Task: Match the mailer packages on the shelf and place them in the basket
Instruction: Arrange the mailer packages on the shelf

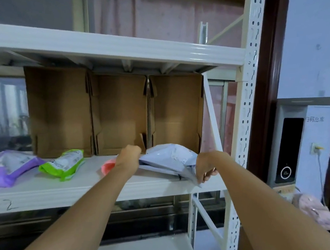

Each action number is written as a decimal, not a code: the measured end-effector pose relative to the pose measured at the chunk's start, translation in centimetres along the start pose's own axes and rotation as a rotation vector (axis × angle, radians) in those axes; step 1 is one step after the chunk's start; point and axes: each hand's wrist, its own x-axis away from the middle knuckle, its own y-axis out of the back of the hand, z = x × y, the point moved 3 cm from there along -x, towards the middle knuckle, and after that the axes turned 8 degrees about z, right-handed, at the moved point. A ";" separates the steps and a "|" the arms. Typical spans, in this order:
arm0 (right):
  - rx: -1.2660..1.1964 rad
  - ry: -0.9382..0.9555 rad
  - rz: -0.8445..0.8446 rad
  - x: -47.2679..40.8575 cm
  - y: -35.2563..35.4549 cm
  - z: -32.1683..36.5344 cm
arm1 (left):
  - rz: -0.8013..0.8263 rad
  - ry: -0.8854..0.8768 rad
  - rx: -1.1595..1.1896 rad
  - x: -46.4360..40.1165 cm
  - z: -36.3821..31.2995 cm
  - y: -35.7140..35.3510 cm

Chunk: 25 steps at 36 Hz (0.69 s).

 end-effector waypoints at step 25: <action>-0.408 -0.054 -0.680 -7.0 0.9 -2.4 | -0.063 0.035 0.188 -2.3 2.2 -0.6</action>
